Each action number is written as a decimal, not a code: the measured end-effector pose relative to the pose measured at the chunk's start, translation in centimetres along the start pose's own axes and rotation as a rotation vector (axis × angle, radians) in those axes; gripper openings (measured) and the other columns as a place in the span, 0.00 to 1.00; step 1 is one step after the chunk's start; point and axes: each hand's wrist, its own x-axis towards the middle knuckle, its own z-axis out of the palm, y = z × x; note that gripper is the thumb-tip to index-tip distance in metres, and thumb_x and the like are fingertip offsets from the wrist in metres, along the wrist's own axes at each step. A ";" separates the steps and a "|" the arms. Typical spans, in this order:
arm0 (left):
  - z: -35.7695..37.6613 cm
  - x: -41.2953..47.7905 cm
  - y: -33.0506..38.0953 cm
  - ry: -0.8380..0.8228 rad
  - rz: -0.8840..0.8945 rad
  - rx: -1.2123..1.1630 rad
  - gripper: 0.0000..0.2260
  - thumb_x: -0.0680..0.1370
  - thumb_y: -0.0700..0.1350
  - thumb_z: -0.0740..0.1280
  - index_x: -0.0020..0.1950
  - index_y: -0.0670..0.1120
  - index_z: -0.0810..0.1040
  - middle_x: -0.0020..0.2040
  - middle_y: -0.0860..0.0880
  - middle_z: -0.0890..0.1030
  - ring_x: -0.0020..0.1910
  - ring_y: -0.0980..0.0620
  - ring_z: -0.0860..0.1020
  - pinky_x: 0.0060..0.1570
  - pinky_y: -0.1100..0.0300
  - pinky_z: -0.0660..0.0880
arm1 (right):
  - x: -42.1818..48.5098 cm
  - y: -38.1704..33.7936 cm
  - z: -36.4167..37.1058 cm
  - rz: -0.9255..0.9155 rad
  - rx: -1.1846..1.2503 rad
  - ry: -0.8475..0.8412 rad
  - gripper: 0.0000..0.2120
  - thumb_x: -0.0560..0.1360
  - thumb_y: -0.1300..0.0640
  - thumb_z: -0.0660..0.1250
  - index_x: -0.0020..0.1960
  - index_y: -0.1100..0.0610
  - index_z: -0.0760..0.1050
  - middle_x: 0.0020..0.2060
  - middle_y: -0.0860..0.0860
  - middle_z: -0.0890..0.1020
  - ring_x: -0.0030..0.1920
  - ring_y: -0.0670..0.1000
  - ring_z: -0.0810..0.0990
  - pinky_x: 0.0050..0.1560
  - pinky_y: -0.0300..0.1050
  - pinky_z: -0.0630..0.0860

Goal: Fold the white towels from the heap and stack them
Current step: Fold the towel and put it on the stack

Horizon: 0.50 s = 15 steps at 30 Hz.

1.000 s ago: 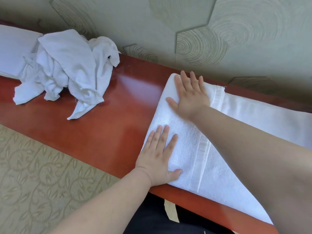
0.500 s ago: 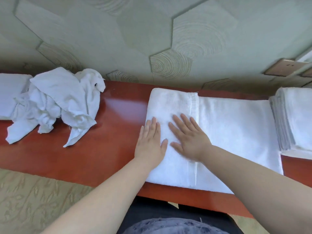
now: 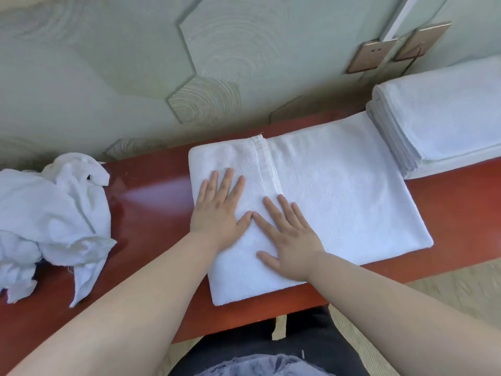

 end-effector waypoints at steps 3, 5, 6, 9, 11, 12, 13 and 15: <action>0.0 -0.6 -1.9 0.001 0.000 0.024 0.38 0.79 0.70 0.44 0.85 0.55 0.38 0.85 0.49 0.36 0.83 0.43 0.35 0.82 0.42 0.41 | 0.6 -2.1 0.5 0.003 0.021 -0.010 0.40 0.80 0.31 0.54 0.85 0.45 0.43 0.83 0.51 0.39 0.82 0.59 0.34 0.81 0.62 0.43; 0.0 -1.6 -4.1 0.004 -0.009 0.033 0.38 0.79 0.70 0.44 0.85 0.55 0.39 0.85 0.48 0.37 0.83 0.43 0.35 0.82 0.42 0.42 | 1.6 -4.4 0.8 0.012 0.032 -0.040 0.40 0.80 0.31 0.52 0.84 0.45 0.41 0.83 0.51 0.36 0.81 0.58 0.32 0.81 0.63 0.42; 0.1 -2.1 -5.4 0.004 -0.008 0.041 0.38 0.80 0.70 0.45 0.85 0.54 0.39 0.85 0.48 0.37 0.83 0.43 0.35 0.82 0.42 0.43 | 2.2 -5.5 1.0 0.014 0.039 -0.047 0.39 0.80 0.30 0.50 0.84 0.45 0.40 0.83 0.51 0.35 0.81 0.58 0.30 0.81 0.62 0.41; -0.1 -3.1 -8.2 -0.021 -0.012 0.050 0.39 0.79 0.70 0.45 0.85 0.54 0.40 0.85 0.48 0.37 0.83 0.42 0.35 0.82 0.41 0.43 | 3.7 -8.0 1.3 0.014 0.048 -0.084 0.37 0.81 0.30 0.45 0.83 0.43 0.36 0.82 0.50 0.31 0.79 0.57 0.26 0.81 0.61 0.37; -0.5 -2.7 -8.3 -0.044 -0.019 0.047 0.40 0.78 0.71 0.44 0.85 0.55 0.39 0.85 0.48 0.36 0.83 0.41 0.34 0.81 0.40 0.40 | 4.0 -8.0 1.1 0.015 0.051 -0.088 0.37 0.81 0.30 0.44 0.83 0.42 0.34 0.81 0.49 0.31 0.79 0.56 0.25 0.81 0.60 0.35; -0.8 -2.2 -7.7 -0.060 -0.020 0.032 0.40 0.77 0.71 0.43 0.85 0.55 0.38 0.85 0.49 0.35 0.82 0.41 0.33 0.81 0.40 0.39 | 3.7 -7.5 1.0 0.027 0.049 -0.086 0.36 0.81 0.30 0.43 0.83 0.42 0.34 0.81 0.49 0.31 0.79 0.55 0.25 0.81 0.60 0.35; -1.0 -1.7 -6.6 -0.072 -0.012 0.017 0.40 0.77 0.72 0.42 0.85 0.56 0.38 0.84 0.49 0.33 0.82 0.41 0.32 0.80 0.40 0.37 | 3.1 -6.6 0.8 0.057 0.042 -0.088 0.36 0.81 0.30 0.42 0.83 0.41 0.34 0.82 0.49 0.32 0.79 0.55 0.25 0.80 0.59 0.34; -1.2 -0.1 -3.5 -0.087 0.030 0.018 0.38 0.77 0.72 0.42 0.84 0.59 0.37 0.83 0.49 0.30 0.81 0.42 0.30 0.79 0.36 0.35 | 1.6 -4.0 0.5 0.176 0.007 -0.095 0.36 0.81 0.29 0.41 0.83 0.41 0.35 0.82 0.48 0.32 0.79 0.54 0.24 0.80 0.60 0.33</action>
